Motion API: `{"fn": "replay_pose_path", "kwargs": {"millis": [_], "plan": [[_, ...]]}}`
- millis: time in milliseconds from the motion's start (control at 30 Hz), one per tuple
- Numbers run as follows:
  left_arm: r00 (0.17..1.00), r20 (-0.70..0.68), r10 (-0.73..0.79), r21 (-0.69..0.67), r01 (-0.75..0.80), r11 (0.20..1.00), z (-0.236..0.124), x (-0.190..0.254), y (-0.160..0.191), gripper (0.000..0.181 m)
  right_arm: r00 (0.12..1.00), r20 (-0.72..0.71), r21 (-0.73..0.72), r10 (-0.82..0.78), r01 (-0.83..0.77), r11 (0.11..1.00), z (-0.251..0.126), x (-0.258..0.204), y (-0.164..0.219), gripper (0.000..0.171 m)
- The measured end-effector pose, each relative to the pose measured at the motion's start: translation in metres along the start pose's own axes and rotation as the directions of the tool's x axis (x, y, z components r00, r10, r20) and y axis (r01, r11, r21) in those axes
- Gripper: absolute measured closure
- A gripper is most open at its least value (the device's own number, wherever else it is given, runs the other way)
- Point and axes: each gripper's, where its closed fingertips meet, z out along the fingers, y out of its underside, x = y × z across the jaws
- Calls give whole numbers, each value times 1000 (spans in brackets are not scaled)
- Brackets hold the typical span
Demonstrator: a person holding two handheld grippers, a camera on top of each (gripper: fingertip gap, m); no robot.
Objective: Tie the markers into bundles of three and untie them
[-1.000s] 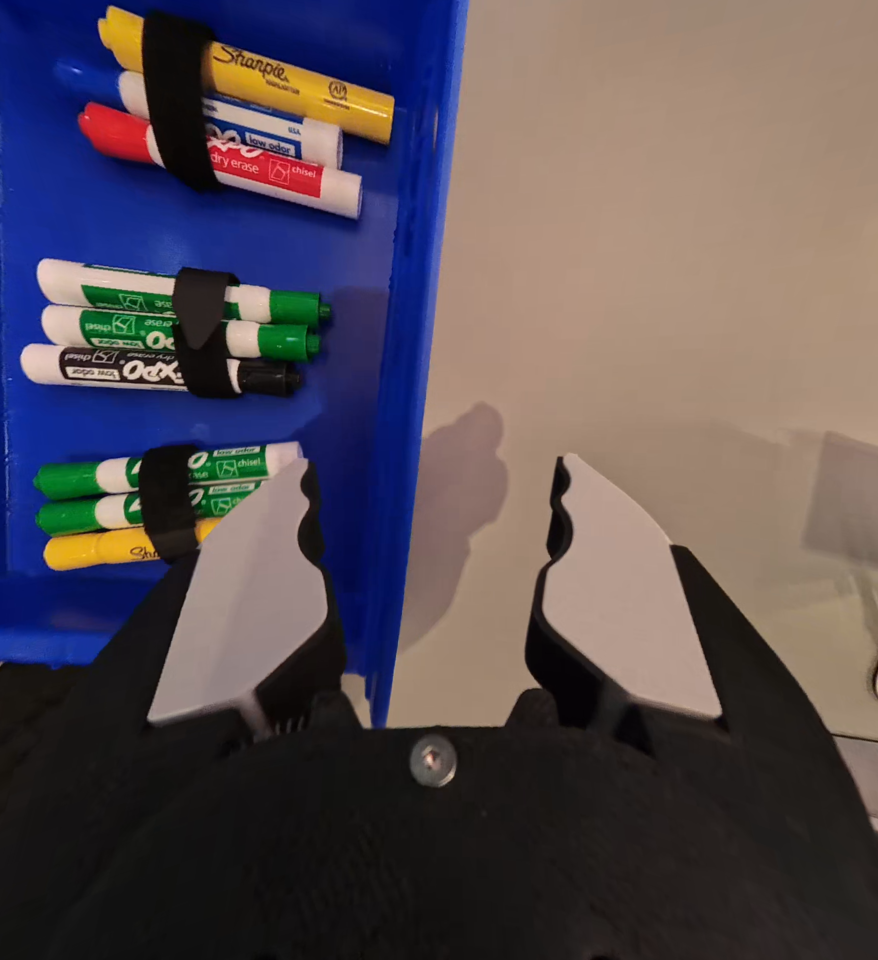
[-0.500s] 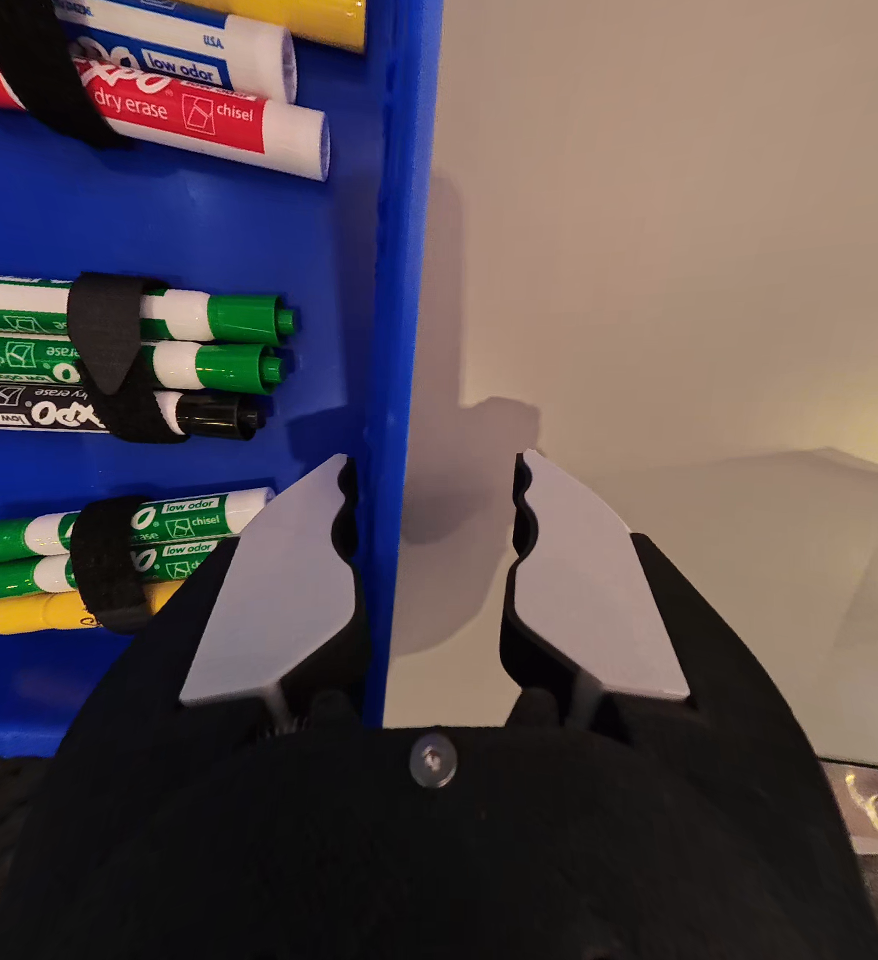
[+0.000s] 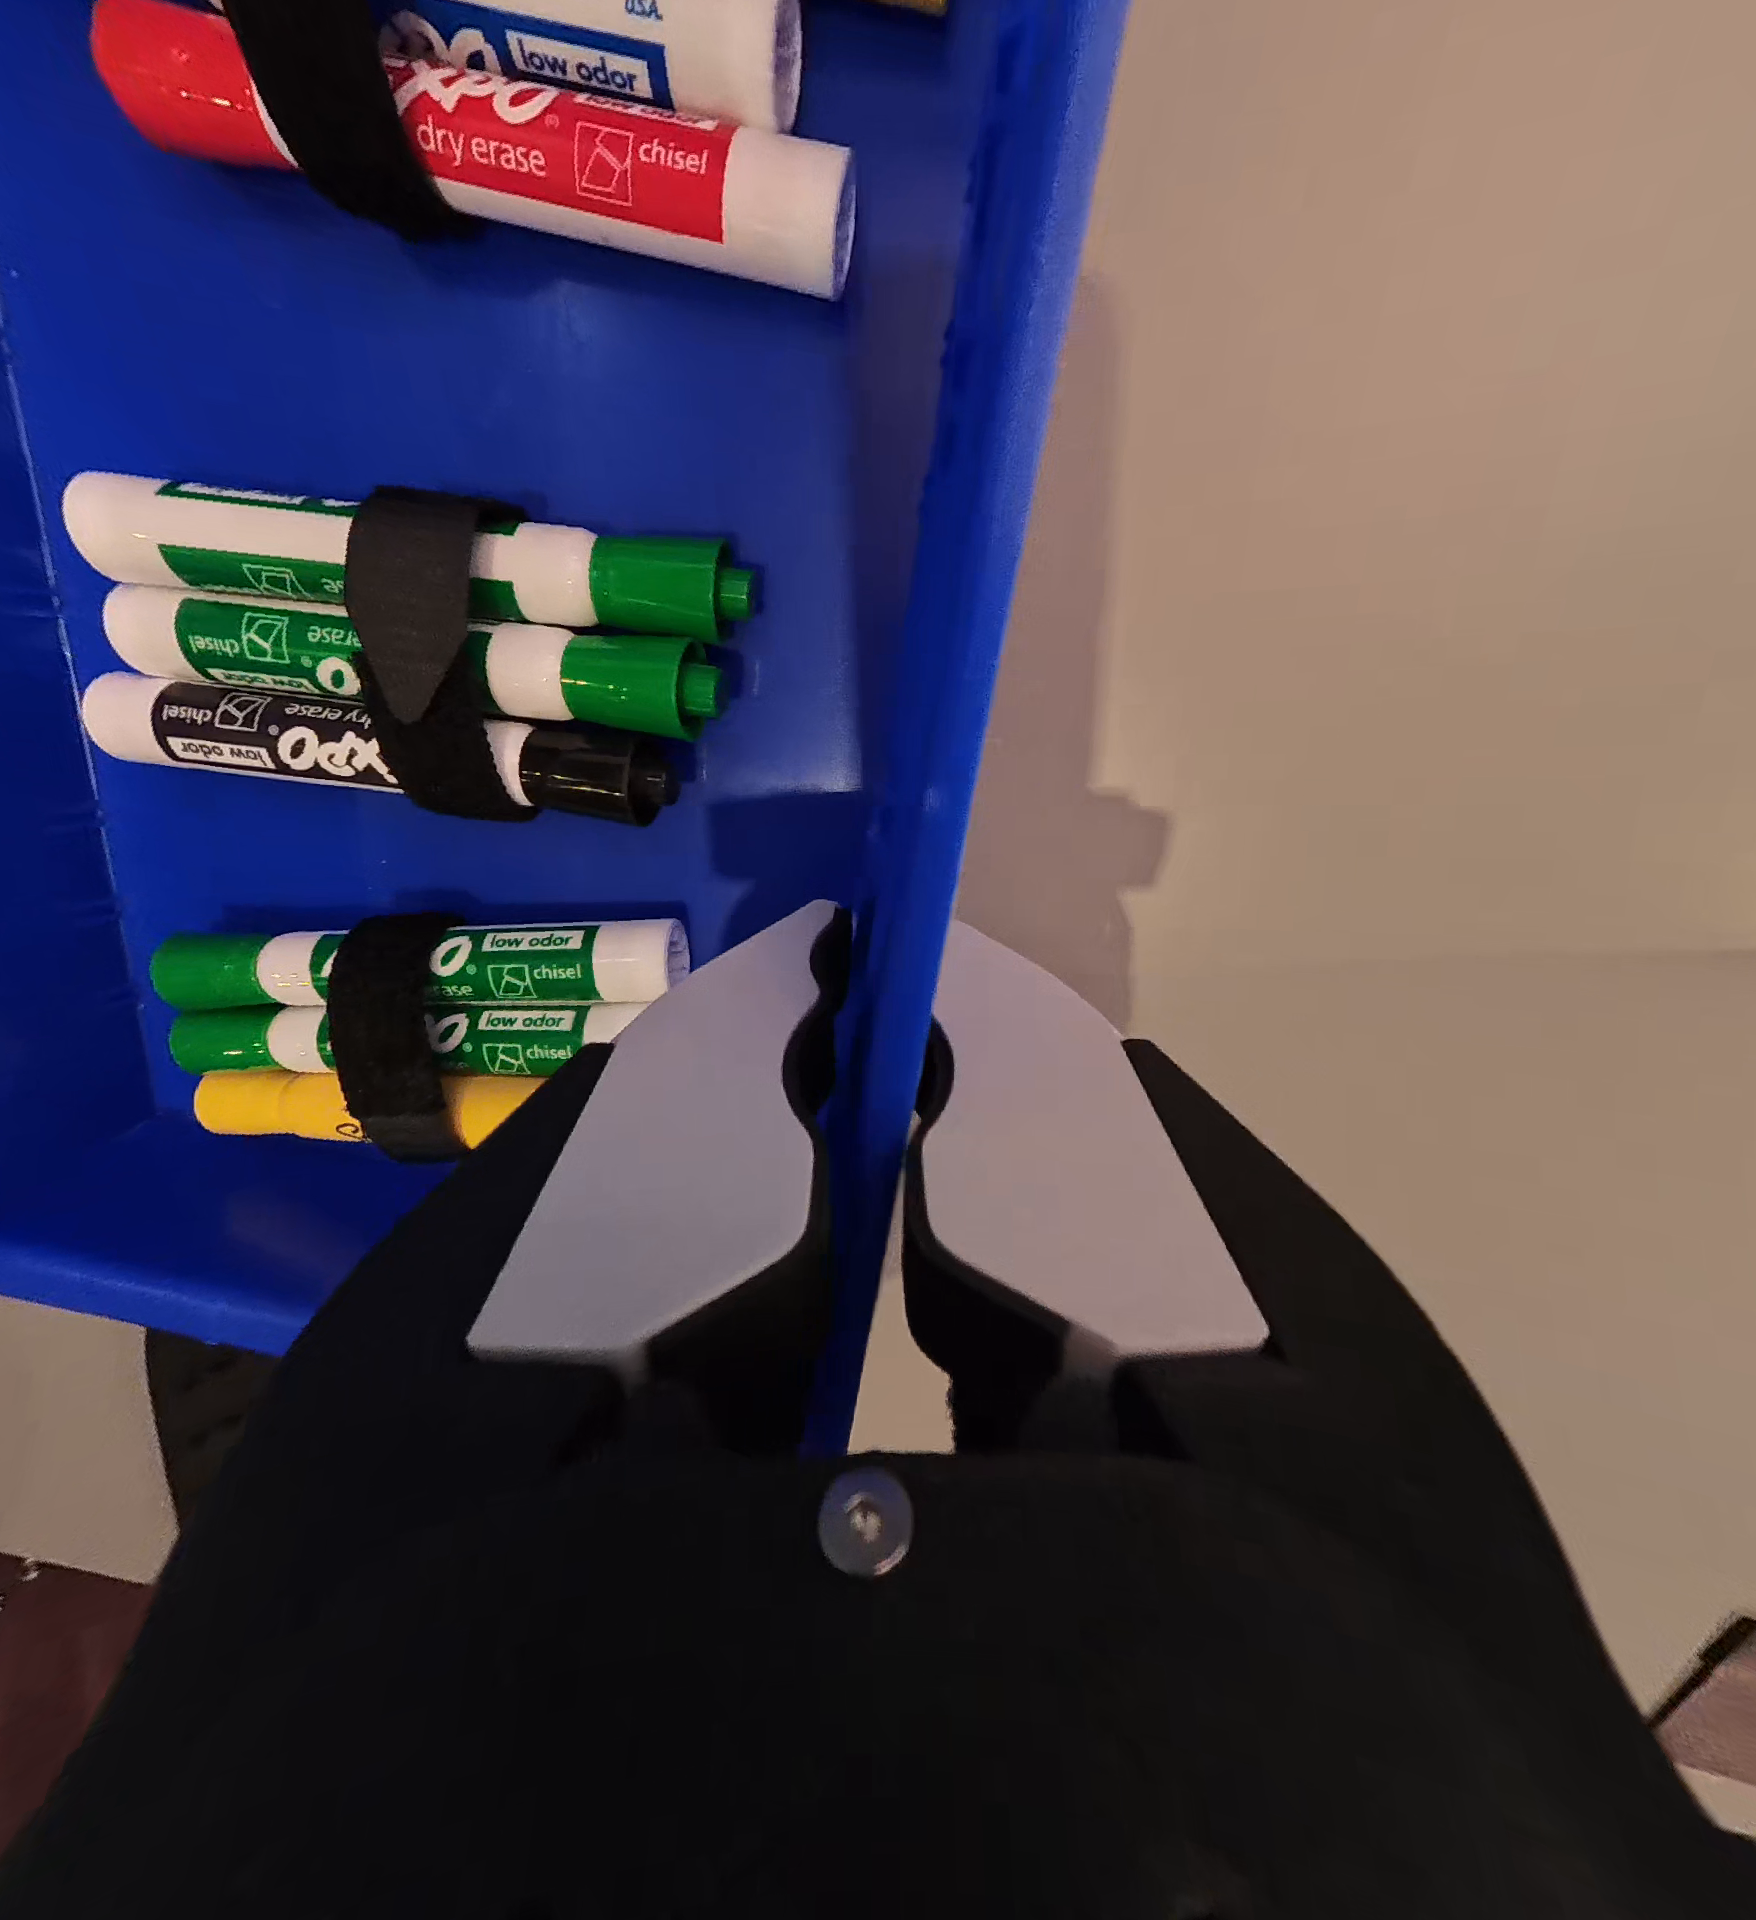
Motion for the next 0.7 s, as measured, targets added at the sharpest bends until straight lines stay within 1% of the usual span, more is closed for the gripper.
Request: {"fn": "replay_pose_path", "kwargs": {"millis": [100,167,333,533,700], "plan": [[993,97,71,-26,-68,997,0,-1,0,176,999,12,-6,30,-30,1000,0,-1,0,162],[988,125,90,-45,-85,995,2,7,1,176,999,18,-8,51,-51,999,0,-4,1,163],[991,83,103,-51,-99,994,14,52,1,176,998,18,-5,64,-64,998,2,-22,-1,164],[987,60,148,-48,-145,988,30,114,0,175,994,30,-13,105,-105,994,7,-59,-1,165],[986,38,165,-25,-164,986,40,152,-3,175,997,30,-26,65,-64,998,12,-94,-5,165]]}}
